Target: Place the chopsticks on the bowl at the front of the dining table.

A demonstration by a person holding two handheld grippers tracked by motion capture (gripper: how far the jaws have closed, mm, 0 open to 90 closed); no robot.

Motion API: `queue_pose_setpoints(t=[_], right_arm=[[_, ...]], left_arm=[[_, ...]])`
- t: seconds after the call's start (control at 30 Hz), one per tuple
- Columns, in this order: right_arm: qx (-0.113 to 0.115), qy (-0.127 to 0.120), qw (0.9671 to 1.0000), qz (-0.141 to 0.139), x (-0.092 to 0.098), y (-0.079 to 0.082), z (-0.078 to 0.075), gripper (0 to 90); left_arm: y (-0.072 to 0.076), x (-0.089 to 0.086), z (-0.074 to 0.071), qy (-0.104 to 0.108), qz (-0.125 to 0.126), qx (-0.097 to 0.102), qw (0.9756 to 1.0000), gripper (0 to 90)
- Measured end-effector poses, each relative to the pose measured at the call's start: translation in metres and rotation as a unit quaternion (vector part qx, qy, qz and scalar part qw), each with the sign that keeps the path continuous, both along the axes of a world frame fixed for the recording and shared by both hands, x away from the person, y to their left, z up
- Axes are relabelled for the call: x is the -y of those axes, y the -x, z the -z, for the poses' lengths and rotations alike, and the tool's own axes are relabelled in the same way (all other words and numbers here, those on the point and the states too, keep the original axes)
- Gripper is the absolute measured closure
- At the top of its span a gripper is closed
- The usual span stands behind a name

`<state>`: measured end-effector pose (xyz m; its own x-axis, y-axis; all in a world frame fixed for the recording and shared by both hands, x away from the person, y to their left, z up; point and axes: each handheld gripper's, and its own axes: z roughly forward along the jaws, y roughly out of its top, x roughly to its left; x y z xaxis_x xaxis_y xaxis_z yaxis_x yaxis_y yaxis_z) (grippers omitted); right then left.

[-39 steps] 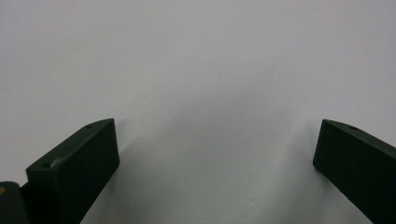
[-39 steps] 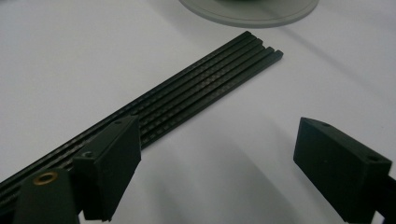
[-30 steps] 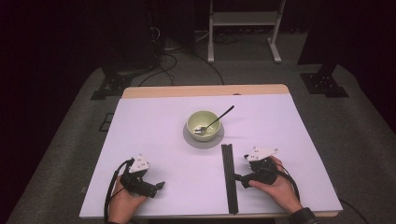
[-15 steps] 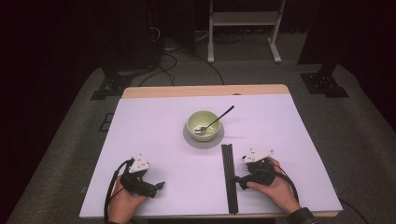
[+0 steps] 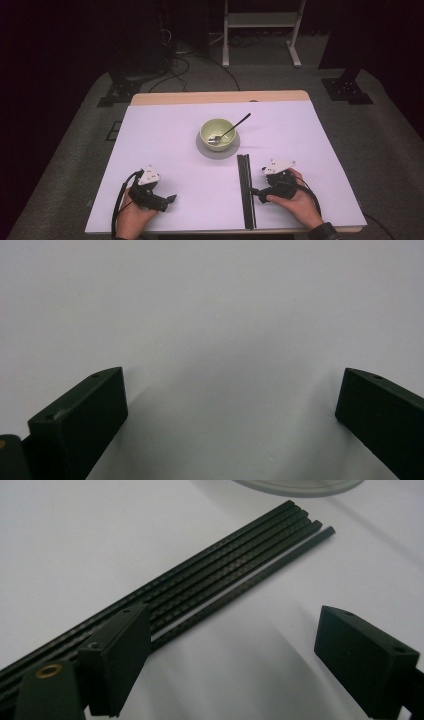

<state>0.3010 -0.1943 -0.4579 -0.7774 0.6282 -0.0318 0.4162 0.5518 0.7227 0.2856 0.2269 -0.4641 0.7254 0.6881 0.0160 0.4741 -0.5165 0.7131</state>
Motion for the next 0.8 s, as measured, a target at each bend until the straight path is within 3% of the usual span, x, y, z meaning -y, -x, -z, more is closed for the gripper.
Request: queue_pose_setpoints(t=[0.27, 0.8], right_arm=[[0.000, -0.012, 0.9999, -0.003, 0.000, 0.003, -0.002, 13.7], [-0.004, -0.002, 0.9999, -0.015, -0.006, 0.015, 0.001, 13.7]], left_arm=[[0.000, 0.000, 0.000, 0.000, 0.000, 0.000, 1.0000, 0.0], [0.000, 0.000, 0.000, 0.000, 0.000, 0.000, 1.0000, 0.0]])
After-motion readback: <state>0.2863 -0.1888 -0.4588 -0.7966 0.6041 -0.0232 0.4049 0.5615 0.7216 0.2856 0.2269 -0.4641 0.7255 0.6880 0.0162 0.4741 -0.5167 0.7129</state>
